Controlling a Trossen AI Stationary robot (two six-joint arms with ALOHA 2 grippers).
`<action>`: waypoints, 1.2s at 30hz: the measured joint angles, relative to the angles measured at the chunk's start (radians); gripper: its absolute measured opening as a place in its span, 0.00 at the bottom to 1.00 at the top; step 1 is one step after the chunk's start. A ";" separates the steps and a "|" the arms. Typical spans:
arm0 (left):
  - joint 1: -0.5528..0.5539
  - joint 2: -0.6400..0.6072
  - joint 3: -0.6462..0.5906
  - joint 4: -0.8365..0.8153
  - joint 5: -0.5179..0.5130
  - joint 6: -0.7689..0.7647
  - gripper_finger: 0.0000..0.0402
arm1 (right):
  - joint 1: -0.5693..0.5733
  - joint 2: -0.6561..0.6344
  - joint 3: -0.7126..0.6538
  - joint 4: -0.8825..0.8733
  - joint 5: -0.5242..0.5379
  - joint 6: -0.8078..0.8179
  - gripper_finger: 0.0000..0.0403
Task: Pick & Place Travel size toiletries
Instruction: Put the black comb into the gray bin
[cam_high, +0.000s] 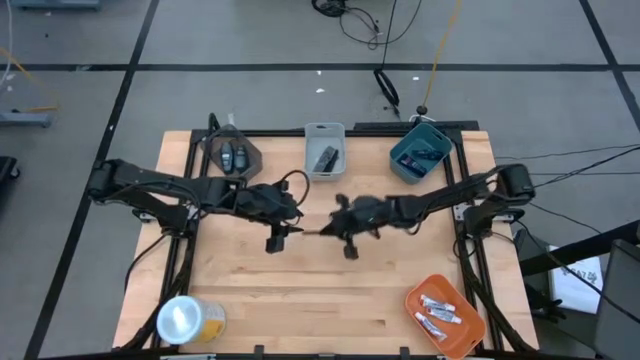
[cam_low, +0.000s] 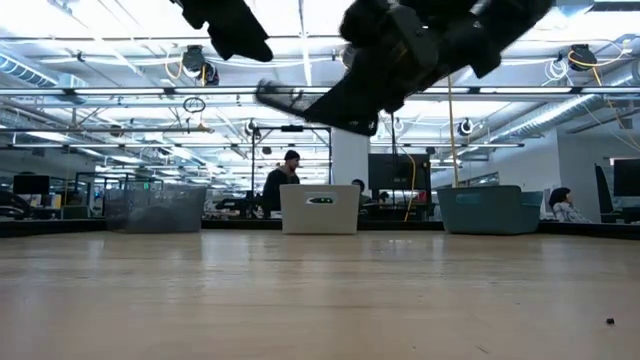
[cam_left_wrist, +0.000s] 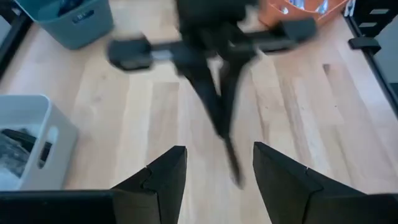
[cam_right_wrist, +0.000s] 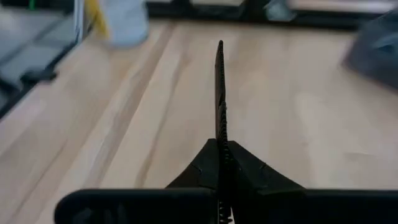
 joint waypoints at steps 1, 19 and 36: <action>-0.003 -0.001 0.000 -0.002 -0.009 0.008 0.46 | -0.019 -0.024 -0.030 0.040 -0.001 0.010 0.01; 0.024 -0.239 -0.407 0.460 -0.164 -0.018 0.46 | -0.407 -0.044 -0.024 0.272 -0.002 0.095 0.01; 0.046 -0.248 -0.488 0.467 -0.195 -0.064 0.46 | -0.577 0.235 0.147 0.210 -0.013 0.167 0.01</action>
